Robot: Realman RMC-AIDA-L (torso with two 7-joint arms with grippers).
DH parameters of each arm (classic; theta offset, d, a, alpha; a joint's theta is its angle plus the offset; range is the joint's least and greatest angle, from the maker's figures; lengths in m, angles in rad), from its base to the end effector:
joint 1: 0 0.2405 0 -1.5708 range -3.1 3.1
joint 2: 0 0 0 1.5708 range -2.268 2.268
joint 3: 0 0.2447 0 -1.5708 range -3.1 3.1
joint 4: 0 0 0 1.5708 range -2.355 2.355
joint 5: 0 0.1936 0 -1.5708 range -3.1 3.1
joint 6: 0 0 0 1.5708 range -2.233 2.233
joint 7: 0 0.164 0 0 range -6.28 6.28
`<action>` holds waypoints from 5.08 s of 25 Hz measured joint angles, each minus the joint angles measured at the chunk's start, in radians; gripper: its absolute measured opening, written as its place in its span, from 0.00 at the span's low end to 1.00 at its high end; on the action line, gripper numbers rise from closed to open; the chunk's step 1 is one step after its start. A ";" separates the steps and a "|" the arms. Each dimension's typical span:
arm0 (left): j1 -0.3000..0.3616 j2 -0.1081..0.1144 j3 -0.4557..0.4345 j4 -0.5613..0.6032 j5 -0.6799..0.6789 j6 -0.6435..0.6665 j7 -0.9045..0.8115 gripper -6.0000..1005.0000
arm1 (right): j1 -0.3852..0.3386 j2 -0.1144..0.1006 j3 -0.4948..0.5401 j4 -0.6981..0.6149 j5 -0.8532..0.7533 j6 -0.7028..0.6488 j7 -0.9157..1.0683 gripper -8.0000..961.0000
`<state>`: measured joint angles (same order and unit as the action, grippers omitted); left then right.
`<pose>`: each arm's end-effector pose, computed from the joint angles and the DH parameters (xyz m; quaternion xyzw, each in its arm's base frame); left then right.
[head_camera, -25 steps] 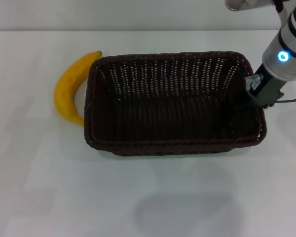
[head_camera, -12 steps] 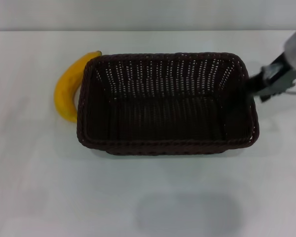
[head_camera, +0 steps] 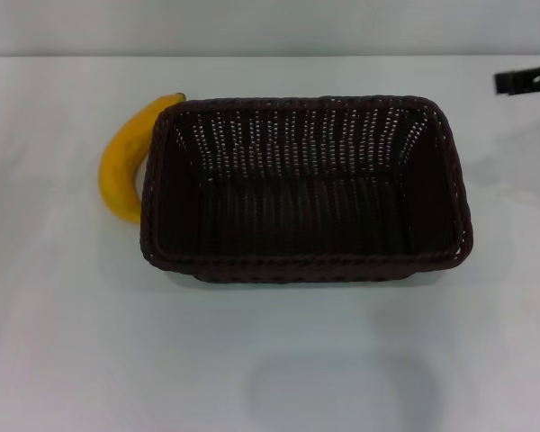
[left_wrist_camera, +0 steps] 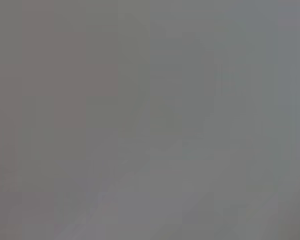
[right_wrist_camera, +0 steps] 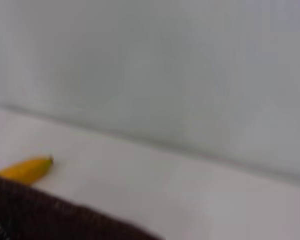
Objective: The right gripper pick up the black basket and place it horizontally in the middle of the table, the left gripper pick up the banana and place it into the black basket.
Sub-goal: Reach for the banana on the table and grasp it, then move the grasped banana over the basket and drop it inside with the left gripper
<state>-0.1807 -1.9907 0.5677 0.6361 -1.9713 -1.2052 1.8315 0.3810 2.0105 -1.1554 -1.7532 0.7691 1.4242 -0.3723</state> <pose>-0.3662 0.2959 0.1556 -0.6367 -0.3546 -0.4081 0.5498 0.1685 0.3483 0.0968 -0.8464 0.4022 0.0661 0.3427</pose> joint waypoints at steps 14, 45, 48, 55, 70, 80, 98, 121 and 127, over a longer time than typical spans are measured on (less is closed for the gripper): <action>-0.344 0.222 0.005 0.370 1.110 -0.224 -1.211 0.69 | -0.177 -0.004 0.256 0.665 1.009 -0.257 -1.199 0.91; -0.735 0.047 0.104 -0.040 1.665 -0.062 -1.378 0.69 | -0.144 -0.004 0.391 1.053 1.119 -0.183 -1.632 0.91; -0.728 0.038 0.104 -0.046 1.670 -0.028 -1.384 0.69 | -0.142 -0.004 0.392 1.067 1.119 -0.186 -1.637 0.91; -0.724 0.011 0.104 -0.048 1.655 0.041 -1.371 0.69 | -0.136 -0.004 0.392 1.103 1.119 -0.192 -1.649 0.91; -0.729 -0.017 0.104 -0.047 1.621 0.046 -1.360 0.69 | -0.129 -0.006 0.391 1.106 1.110 -0.237 -1.650 0.91; -0.724 -0.017 0.105 -0.081 1.644 0.084 -1.376 0.69 | -0.129 -0.006 0.390 1.121 1.107 -0.251 -1.662 0.91; -0.690 -0.022 0.152 0.007 1.639 0.140 -1.366 0.53 | -0.135 -0.006 0.394 1.158 1.113 -0.248 -1.679 0.91; -0.605 0.015 0.230 0.645 1.141 -0.583 -1.190 0.56 | -0.110 -0.006 0.404 1.156 1.182 -0.182 -1.667 0.91; -0.674 0.005 0.321 0.449 1.100 -0.615 -1.190 0.59 | -0.109 -0.006 0.404 1.156 1.191 -0.162 -1.673 0.91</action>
<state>-0.8546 -1.9861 0.8882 1.0852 -0.8711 -1.8198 0.6419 0.2716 2.0049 -0.7516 -0.5970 1.9600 1.2621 -2.0451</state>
